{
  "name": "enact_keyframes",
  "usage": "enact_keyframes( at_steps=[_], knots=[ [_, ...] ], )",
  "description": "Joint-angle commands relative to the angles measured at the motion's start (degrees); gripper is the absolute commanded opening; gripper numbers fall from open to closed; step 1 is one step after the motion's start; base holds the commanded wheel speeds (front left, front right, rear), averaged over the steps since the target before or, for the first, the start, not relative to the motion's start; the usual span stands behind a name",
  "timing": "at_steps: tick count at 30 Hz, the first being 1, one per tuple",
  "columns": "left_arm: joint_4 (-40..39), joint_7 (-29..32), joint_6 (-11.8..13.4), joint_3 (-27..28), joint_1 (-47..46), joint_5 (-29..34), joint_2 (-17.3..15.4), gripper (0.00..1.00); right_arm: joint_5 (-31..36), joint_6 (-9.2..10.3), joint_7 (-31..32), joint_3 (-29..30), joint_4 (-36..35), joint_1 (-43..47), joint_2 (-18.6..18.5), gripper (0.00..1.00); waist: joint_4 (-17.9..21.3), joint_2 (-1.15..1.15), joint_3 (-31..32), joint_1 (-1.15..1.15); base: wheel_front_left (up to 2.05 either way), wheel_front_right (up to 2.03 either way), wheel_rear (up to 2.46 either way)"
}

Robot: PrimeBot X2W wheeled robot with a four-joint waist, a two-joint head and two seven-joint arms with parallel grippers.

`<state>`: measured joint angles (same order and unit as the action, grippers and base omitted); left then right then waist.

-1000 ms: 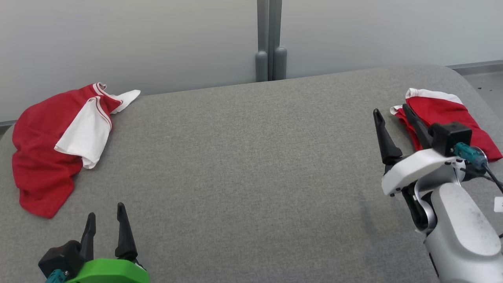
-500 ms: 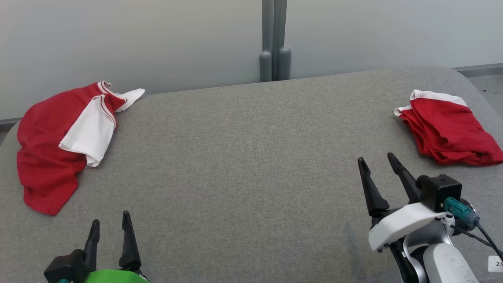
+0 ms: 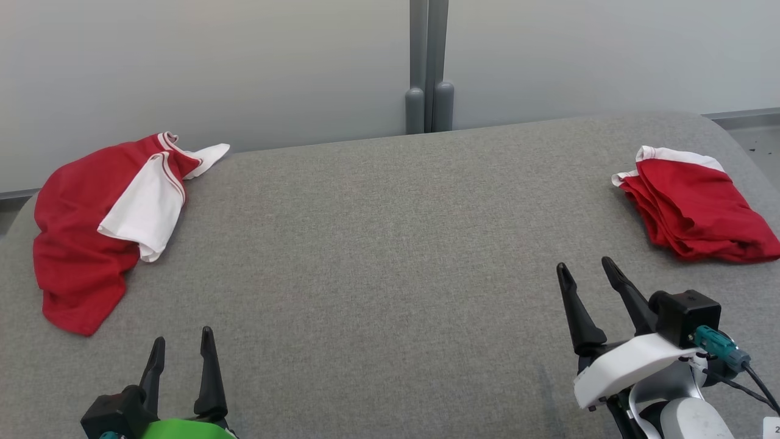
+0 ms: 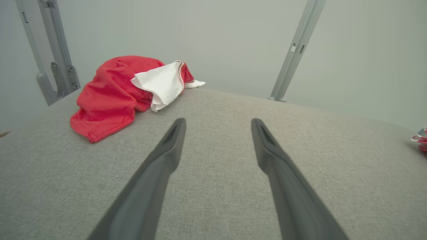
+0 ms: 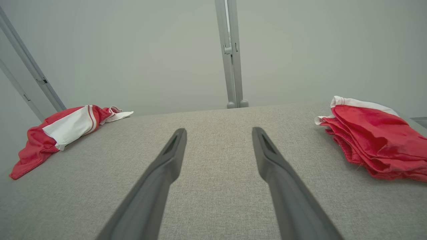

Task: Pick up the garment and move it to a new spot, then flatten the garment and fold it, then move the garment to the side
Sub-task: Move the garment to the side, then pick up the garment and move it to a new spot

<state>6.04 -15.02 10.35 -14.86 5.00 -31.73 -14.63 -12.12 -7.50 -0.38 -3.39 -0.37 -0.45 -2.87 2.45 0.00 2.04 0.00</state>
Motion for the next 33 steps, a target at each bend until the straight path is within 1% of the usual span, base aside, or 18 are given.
enact_keyframes(
  at_steps=[1,14,20,23,26,33],
  knots=[
    [0.14,-0.18,-0.33,0.04,-0.78,0.29,0.09,1.00,-0.31,0.02,-0.27,-0.11,0.00,0.38,-0.07,1.00,0.02,0.00,0.03,0.00,0.00,0.00,0.00],
    [0.50,-0.18,-0.49,-0.36,-1.08,0.80,-0.12,1.00,0.06,0.02,-0.27,-0.57,0.26,0.77,-0.08,1.00,-0.22,0.00,0.20,0.00,0.00,0.00,0.00],
    [0.68,0.04,-0.38,-0.65,-1.36,0.86,-0.30,1.00,-0.19,0.02,-0.04,-0.65,0.23,0.99,-0.07,1.00,-1.68,0.00,0.21,0.00,0.00,0.00,0.00],
    [0.70,0.14,-0.17,-0.75,-1.70,0.95,-0.45,1.00,0.58,0.02,0.07,-0.52,-0.03,0.65,-0.08,1.00,-3.64,0.00,0.26,0.00,0.00,0.00,0.00],
    [0.29,0.34,0.15,-0.84,-1.78,1.23,-0.66,1.00,1.14,0.02,0.16,-0.13,-0.33,0.12,-0.07,1.00,-6.74,0.00,0.35,0.00,0.00,0.00,0.00],
    [-1.54,1.20,1.33,-0.89,-0.70,1.68,-1.42,1.00,-0.53,0.01,-0.85,-0.30,0.34,0.62,-0.07,1.00,-16.71,0.00,0.46,0.00,0.00,0.00,0.00]
  ],
)
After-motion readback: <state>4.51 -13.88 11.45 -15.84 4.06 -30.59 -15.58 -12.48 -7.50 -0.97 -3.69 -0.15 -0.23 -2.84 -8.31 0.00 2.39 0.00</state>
